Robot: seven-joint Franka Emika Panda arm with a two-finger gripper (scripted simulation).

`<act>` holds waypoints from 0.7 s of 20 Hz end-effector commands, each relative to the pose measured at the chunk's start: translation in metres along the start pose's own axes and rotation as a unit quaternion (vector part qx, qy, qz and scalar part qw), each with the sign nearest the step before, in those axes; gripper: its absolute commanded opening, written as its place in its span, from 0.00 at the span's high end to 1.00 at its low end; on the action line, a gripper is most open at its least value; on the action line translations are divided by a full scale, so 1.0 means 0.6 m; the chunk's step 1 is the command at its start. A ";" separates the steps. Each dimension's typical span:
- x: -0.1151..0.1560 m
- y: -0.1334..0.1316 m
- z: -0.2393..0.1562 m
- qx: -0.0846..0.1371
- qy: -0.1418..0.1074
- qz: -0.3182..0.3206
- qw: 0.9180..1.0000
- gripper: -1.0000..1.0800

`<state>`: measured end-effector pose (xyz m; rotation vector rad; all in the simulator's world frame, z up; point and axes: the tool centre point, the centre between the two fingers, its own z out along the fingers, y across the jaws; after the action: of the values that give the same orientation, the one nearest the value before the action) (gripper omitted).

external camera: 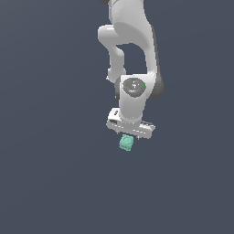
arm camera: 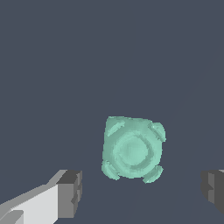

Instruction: Pick up the object and move it to a goal position.

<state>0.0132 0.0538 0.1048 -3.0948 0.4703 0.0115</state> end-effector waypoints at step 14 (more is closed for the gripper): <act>0.011 0.003 0.031 -0.005 0.004 0.046 0.999 0.04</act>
<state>0.0189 0.0506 0.0885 -3.0806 0.6132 0.0004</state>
